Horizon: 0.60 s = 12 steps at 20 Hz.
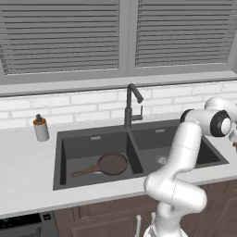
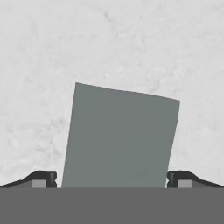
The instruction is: Pick the pan and sponge and place them into the sink. Then turn on the water.
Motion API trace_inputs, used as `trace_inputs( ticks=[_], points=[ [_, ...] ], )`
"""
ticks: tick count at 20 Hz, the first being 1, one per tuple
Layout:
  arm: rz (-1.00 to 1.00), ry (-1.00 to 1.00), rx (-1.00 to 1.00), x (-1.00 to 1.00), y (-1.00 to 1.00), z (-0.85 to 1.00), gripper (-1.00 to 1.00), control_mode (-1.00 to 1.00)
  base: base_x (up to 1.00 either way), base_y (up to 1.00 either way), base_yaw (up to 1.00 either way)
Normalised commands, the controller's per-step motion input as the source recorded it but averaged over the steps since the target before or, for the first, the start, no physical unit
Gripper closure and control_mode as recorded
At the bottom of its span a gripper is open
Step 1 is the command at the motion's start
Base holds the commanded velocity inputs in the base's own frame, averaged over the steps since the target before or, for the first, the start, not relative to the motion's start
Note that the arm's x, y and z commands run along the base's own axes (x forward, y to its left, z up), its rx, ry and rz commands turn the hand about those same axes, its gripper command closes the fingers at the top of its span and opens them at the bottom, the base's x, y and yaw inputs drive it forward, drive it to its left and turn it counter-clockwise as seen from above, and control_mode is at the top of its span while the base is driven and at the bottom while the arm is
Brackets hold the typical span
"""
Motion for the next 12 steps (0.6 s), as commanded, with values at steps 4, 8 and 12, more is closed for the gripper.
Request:
trace_inputs(
  ticks=[4,8,12],
  points=[
    [-0.18,0.02,0.0,0.18,0.34,-0.23,-1.0,-1.0,0.0,0.0,0.0],
    [-0.18,0.06,-0.03,0.02,0.56,-0.45,1.0,-1.0,0.0,0.0,0.0],
    [-0.18,0.13,-0.09,0.01,0.72,-0.69,1.0,-1.0,0.0,0.0,0.0]
  ],
)
